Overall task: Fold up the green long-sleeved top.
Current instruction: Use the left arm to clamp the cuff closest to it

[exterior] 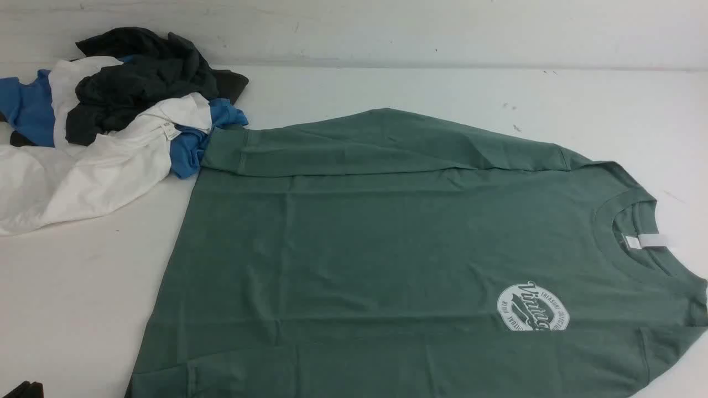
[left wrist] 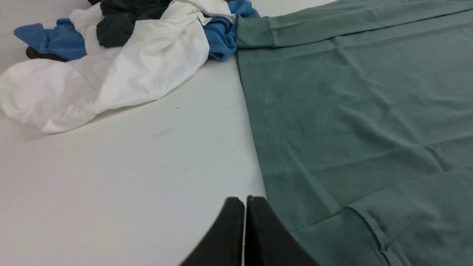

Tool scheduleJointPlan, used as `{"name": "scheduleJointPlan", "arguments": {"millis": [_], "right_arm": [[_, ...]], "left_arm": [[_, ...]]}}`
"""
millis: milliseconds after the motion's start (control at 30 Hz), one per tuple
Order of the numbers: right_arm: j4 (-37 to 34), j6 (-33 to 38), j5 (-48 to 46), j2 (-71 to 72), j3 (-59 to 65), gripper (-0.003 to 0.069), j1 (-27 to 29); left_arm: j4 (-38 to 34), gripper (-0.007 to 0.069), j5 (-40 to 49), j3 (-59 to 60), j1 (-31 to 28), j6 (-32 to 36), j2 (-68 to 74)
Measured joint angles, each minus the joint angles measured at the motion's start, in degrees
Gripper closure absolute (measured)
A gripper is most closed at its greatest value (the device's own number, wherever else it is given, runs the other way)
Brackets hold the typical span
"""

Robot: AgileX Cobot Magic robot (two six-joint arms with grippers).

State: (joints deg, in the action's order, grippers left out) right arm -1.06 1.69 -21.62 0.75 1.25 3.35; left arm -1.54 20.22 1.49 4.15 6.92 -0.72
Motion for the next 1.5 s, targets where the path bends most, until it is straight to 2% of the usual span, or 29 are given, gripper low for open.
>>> {"name": "scheduleJointPlan", "arguments": {"millis": [833, 1033, 1100, 1200, 1233, 1300, 1400, 1467, 1500], "right_arm": [[0.0, 0.0, 0.0, 0.0, 0.0, 0.0673, 0.0], [0.0, 0.0, 0.0, 0.0, 0.0, 0.0673, 0.0], [0.0, 0.0, 0.0, 0.0, 0.0, 0.0673, 0.0], [0.0, 0.0, 0.0, 0.0, 0.0, 0.0673, 0.0], [0.0, 0.0, 0.0, 0.0, 0.0, 0.0673, 0.0], [-0.3, -0.1, 0.0, 0.0, 0.0, 0.0673, 0.0], [-7.1, -2.8, 2.6, 0.0, 0.3, 0.0673, 0.0], [-11.1, -4.4, 4.5, 0.0, 0.4, 0.0673, 0.0], [-18.7, -6.6, 8.4, 0.0, 0.4, 0.0673, 0.0]], "left_arm": [[0.4, 0.0629, -1.3, 0.1, 0.0, -0.3, 0.0], [-9.0, 0.0629, -15.2, 0.2, 0.0, -8.0, 0.0], [-14.6, 0.0629, -23.3, 0.2, 0.0, -11.1, 0.0], [-18.7, 0.0629, -31.6, 0.2, 0.0, -12.7, 0.0], [-18.9, 0.0629, -31.6, 0.2, 0.0, -12.7, 0.0], [-20.8, 0.0629, -39.8, 0.2, 0.0, -13.5, 0.0], [-21.1, 0.0629, -49.0, -0.1, 0.0, -15.7, 0.0], [-21.6, 0.0629, -49.9, -1.1, 0.0, -17.3, 0.0], [-23.0, 0.0629, -47.8, -5.0, 0.0, -19.4, 0.0]]}}
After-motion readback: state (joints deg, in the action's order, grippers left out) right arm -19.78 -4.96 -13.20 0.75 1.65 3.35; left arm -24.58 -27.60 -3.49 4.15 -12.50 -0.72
